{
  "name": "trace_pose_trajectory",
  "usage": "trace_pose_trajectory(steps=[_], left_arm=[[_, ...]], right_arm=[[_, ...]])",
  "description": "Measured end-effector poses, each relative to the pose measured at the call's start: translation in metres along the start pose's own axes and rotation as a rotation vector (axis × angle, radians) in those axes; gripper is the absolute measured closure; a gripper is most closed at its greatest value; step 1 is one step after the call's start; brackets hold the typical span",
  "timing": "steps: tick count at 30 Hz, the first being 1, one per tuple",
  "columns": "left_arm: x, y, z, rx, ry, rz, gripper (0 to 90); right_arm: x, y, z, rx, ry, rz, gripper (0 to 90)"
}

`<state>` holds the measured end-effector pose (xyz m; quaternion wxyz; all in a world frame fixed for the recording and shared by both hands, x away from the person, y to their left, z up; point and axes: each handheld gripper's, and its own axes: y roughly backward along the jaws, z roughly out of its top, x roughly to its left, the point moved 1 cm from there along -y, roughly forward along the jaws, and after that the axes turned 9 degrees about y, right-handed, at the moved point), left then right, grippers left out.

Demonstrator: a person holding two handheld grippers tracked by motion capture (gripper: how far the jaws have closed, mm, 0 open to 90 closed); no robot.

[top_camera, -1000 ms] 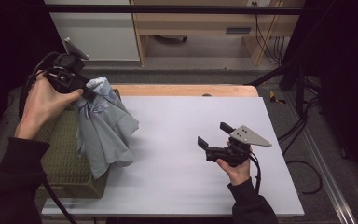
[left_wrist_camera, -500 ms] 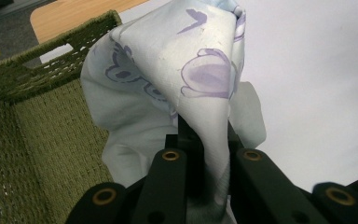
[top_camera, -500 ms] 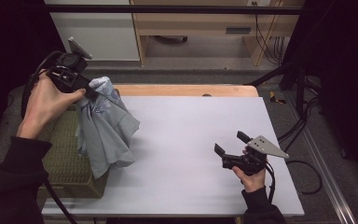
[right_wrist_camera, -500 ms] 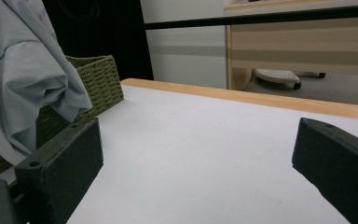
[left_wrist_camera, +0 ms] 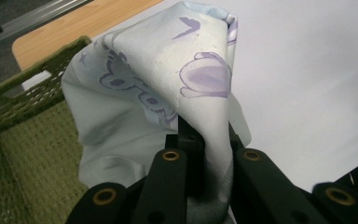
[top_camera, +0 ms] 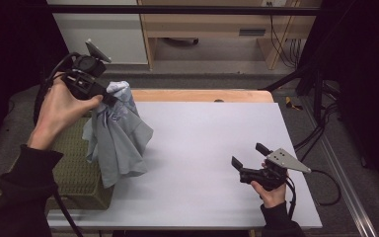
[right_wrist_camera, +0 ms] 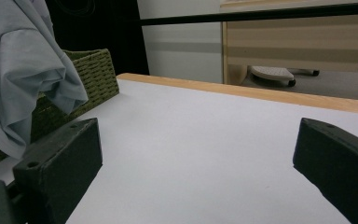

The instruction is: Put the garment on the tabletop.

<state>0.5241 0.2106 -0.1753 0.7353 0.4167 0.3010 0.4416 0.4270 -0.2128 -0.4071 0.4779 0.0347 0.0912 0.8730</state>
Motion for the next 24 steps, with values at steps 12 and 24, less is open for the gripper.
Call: trace_pose_trajectory(steps=[12,24], left_arm=[[-0.054,-0.005,0.011,-0.023,-0.13,-0.042,85.1],[-0.093,-0.026,0.014,-0.015,-0.23,-0.119,85.1]], right_arm=[[-0.001,0.009,0.001,-0.007,0.003,-0.001,1.2],[-0.001,0.015,0.004,-0.02,-0.001,-0.008,1.1]])
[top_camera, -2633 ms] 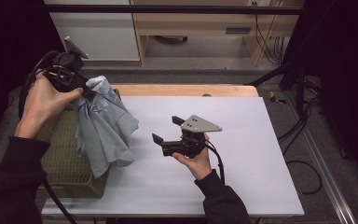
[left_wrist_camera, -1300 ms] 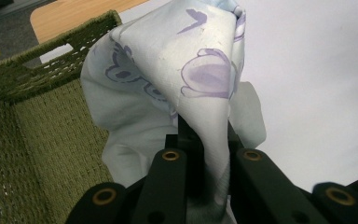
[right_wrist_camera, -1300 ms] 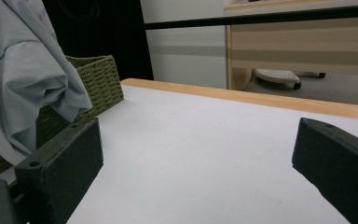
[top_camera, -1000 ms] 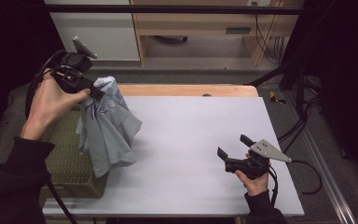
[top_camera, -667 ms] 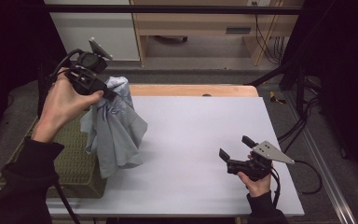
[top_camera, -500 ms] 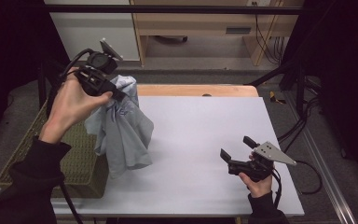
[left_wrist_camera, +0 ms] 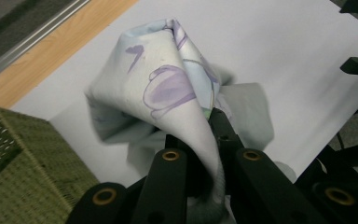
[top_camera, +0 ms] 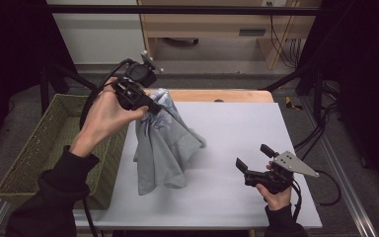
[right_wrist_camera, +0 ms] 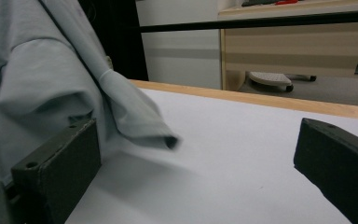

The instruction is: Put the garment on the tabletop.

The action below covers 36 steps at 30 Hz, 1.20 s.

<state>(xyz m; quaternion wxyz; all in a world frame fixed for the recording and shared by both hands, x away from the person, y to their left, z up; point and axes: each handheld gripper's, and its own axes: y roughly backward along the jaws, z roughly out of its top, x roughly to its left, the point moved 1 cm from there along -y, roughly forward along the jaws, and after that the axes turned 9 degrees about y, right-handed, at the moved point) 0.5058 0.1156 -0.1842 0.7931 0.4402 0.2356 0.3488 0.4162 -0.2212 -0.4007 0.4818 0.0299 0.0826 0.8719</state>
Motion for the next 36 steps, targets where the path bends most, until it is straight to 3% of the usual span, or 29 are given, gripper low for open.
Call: trace_pose_trajectory(steps=[6,12,36], left_arm=[[-0.013,-0.016,0.001,0.01,-0.05,-0.035,85.1],[-0.02,-0.033,0.0,0.016,-0.064,-0.032,85.1],[-0.016,-0.098,-0.013,0.049,-0.087,-0.1,84.9]], right_arm=[[0.001,0.001,0.0,-0.002,0.006,0.002,0.9],[0.001,0.003,0.001,-0.012,0.01,0.002,0.9],[0.002,0.002,-0.002,-0.006,0.009,0.011,0.8]])
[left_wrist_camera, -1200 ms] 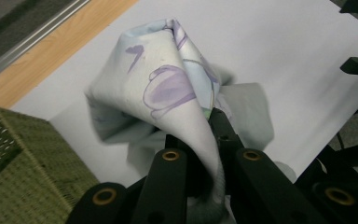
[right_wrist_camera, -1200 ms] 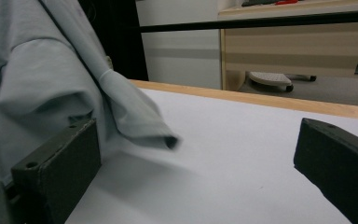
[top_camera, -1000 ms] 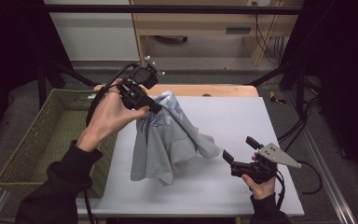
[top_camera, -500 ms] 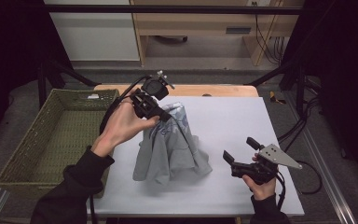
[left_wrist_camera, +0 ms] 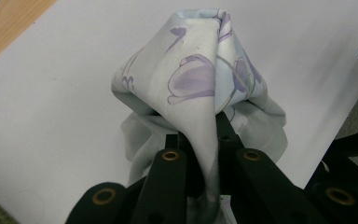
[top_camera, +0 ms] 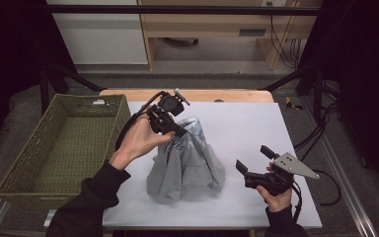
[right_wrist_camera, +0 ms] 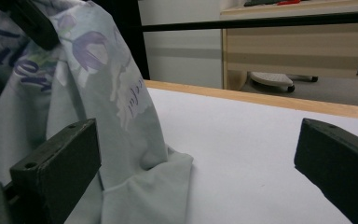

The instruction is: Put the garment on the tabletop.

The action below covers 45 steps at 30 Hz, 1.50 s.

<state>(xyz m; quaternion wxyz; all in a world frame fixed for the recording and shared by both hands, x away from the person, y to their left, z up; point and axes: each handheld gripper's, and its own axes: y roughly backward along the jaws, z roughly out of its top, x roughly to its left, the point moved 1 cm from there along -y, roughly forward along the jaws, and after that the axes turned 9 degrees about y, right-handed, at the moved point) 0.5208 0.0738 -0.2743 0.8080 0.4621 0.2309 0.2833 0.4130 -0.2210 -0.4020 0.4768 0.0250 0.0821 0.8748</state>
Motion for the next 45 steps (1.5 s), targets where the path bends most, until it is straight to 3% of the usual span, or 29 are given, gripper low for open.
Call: trace_pose_trajectory(steps=[6,15,29,35,38,41,45], left_arm=[[0.004,-0.018,-0.004,-0.005,0.024,-0.019,84.8],[0.003,-0.041,-0.013,-0.031,0.013,-0.051,84.5],[0.006,-0.092,-0.038,-0.038,0.035,-0.107,83.7],[0.007,-0.102,-0.045,-0.043,0.038,-0.122,81.8],[0.005,-0.097,-0.044,-0.076,0.041,-0.12,71.1],[0.004,-0.089,-0.043,-0.127,0.039,-0.09,47.7],[0.002,-0.073,-0.042,-0.209,0.039,-0.063,27.5]], right_arm=[[0.0,0.0,0.0,0.005,-0.001,0.001,0.8],[0.001,0.001,0.002,0.001,0.0,-0.003,0.8],[0.0,0.0,0.0,0.012,0.004,-0.005,0.8],[0.0,-0.002,-0.002,0.016,0.004,-0.003,0.8],[0.001,-0.002,-0.002,0.02,0.009,0.001,0.8],[0.002,-0.004,-0.003,0.02,0.007,0.0,0.8],[0.002,-0.004,-0.002,0.021,0.004,-0.001,0.7]])
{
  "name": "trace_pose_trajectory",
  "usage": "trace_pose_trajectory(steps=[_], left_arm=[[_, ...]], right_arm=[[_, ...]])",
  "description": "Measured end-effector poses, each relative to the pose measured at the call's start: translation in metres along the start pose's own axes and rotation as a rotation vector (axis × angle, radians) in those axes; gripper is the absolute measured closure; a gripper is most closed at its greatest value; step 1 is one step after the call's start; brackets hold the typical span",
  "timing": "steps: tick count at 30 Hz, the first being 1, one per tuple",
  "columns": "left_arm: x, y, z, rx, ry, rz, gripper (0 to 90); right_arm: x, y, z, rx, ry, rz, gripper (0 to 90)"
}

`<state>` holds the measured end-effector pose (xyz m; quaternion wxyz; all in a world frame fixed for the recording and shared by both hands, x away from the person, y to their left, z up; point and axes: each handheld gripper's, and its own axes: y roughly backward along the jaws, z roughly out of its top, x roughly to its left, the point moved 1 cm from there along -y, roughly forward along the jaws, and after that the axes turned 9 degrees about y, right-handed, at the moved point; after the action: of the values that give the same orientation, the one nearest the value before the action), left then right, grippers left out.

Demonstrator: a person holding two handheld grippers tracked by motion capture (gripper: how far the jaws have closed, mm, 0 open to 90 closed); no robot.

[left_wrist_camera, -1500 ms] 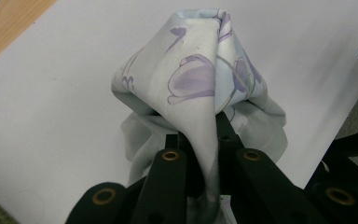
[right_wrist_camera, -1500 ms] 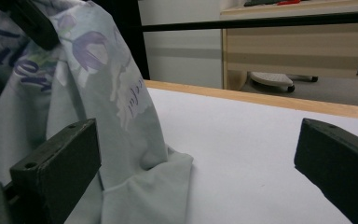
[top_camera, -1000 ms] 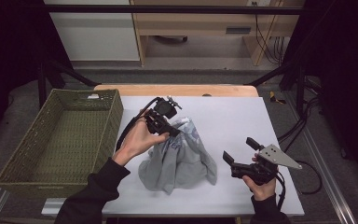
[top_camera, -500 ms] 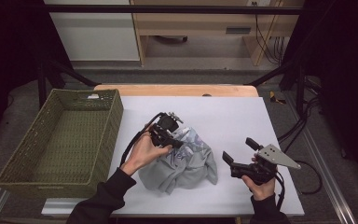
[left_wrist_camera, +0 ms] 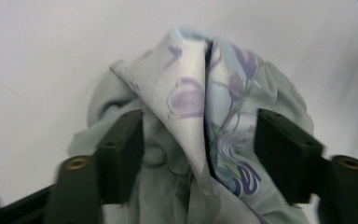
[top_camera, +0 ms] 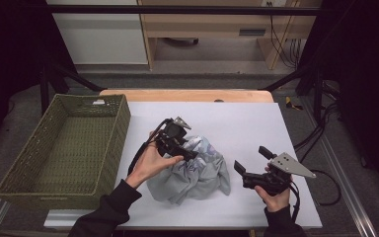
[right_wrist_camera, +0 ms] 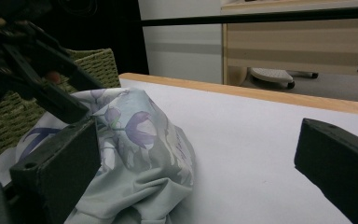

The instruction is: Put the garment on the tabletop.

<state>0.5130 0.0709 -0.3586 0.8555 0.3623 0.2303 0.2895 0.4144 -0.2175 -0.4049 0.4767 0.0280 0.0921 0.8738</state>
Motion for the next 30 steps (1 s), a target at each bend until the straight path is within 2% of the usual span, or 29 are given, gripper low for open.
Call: trace_pose_trajectory(steps=[1,4,11,16,20,23,26,30], left_arm=[[0.0,0.004,0.001,-0.02,0.008,-0.011,25.2],[-0.001,0.017,0.0,-0.077,0.012,-0.007,15.5],[0.005,0.044,-0.012,-0.209,0.042,-0.03,12.3],[0.014,0.063,-0.03,-0.309,0.043,-0.025,9.7],[0.025,0.08,-0.051,-0.402,0.051,0.008,7.5],[0.031,0.09,-0.063,-0.434,0.059,0.011,5.9],[0.037,0.101,-0.073,-0.464,0.076,0.033,4.4],[0.037,0.112,-0.084,-0.49,0.075,0.072,2.2]], right_arm=[[0.0,0.0,0.0,0.001,0.0,0.0,0.7],[0.0,0.001,0.001,0.0,0.008,0.002,0.6],[0.0,0.002,0.002,-0.009,0.009,0.0,0.4],[0.0,0.002,0.003,-0.007,0.006,0.0,0.4],[0.0,0.003,0.003,-0.008,0.004,-0.002,0.4],[-0.001,0.003,0.003,-0.007,-0.001,-0.003,0.4],[0.0,0.003,0.003,-0.008,0.006,-0.002,0.4],[0.0,0.002,0.003,-0.003,0.006,-0.002,0.3]])
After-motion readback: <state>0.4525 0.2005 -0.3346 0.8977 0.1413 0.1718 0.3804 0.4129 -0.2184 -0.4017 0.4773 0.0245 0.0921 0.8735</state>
